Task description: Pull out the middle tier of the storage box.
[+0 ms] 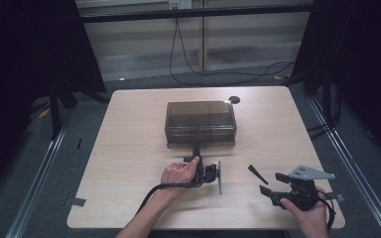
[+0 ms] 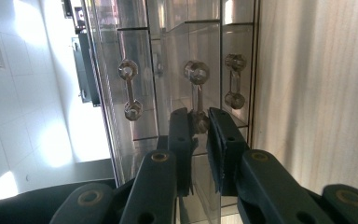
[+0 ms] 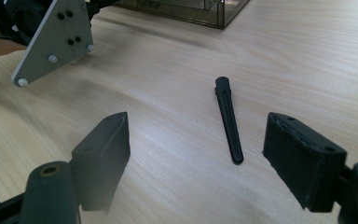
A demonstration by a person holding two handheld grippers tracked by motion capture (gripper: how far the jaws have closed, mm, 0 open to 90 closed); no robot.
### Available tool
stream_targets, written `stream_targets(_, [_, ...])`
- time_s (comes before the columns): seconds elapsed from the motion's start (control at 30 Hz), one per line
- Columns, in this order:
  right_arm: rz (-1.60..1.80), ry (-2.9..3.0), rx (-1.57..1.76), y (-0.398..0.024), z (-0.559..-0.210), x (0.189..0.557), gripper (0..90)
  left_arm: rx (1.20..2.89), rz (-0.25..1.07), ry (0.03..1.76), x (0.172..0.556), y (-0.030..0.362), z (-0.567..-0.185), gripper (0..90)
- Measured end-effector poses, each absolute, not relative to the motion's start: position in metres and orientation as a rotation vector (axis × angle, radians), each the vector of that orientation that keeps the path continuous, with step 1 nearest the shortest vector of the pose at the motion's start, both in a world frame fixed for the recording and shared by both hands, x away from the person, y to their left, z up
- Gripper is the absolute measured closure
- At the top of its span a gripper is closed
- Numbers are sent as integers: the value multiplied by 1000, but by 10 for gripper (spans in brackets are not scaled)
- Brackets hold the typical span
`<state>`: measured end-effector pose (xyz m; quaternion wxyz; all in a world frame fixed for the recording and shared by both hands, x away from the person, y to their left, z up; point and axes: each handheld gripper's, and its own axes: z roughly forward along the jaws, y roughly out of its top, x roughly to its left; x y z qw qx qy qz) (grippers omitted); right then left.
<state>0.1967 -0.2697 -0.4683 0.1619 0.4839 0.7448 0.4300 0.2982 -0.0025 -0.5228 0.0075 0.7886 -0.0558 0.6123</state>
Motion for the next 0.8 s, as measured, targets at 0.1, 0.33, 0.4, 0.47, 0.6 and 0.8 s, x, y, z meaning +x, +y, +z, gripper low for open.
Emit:
stream_targets(0.1, [1229, 2125, 1381, -270, -468, 197, 227, 2460, 1912, -174, 297, -2, -523, 807])
stream_targets(0.33, [1230, 2124, 1383, -270, -468, 197, 225, 2467, 1896, -168, 292, -1, -521, 806])
stream_targets(0.4, [1230, 2126, 1380, -270, -468, 197, 224, 2467, 1902, -176, 292, -1, -521, 807])
stream_targets(0.47, [1230, 2125, 1382, -270, -468, 197, 225, 2456, 1901, -178, 291, 0, -522, 807])
stream_targets(0.6, [1229, 2126, 1383, -270, -468, 197, 225, 2466, 1899, -176, 289, 0, -521, 807])
stream_targets(0.8, [1228, 2126, 1381, -270, -468, 197, 225, 2457, 1900, -179, 285, 2, -522, 807])
